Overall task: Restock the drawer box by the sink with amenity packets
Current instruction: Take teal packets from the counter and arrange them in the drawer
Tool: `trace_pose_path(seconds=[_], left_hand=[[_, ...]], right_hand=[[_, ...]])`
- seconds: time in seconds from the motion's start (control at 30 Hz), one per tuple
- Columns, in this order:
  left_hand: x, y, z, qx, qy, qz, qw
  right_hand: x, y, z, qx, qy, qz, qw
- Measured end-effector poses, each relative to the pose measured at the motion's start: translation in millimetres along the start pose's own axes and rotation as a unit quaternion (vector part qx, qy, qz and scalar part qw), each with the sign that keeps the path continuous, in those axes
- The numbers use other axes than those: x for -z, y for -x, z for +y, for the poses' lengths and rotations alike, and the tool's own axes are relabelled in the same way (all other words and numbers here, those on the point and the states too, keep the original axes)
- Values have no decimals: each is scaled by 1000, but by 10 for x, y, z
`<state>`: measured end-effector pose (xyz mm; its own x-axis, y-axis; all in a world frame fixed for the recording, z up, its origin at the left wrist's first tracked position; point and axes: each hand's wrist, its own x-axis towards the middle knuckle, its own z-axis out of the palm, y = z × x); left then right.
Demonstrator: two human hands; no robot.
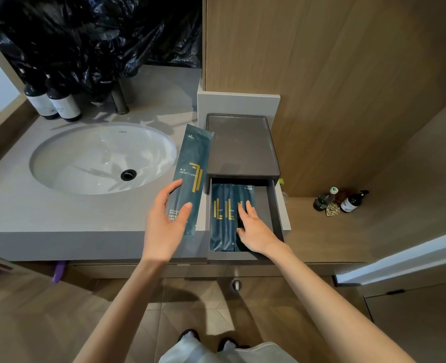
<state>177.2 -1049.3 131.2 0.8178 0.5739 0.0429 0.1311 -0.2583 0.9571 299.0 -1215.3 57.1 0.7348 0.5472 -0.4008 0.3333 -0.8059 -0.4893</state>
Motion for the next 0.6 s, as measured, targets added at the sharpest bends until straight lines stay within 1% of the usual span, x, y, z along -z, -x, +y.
trace_pose_path(seconds=[0.23,0.33,0.4,0.43,0.5,0.53,0.6], left_hand=[[-165,12,17,3,1,-43,999],[-232,25,21,9,26,-59,998],[-274,49,28,26,60,-78,995],[-296,58,21,38,77,-89,992],[-331,91,13,56,84,-109,989],[-350,111,12,62,81,-119,988],[-379,146,13,74,80,-141,984]], right_hand=[[44,2,108,29,74,3,997],[43,1,137,35,78,2,996],[76,38,130,35,59,5,998],[107,70,114,37,39,18,998],[206,165,56,44,-32,84,995],[268,223,23,42,-91,126,987],[423,356,-48,26,-224,197,954]])
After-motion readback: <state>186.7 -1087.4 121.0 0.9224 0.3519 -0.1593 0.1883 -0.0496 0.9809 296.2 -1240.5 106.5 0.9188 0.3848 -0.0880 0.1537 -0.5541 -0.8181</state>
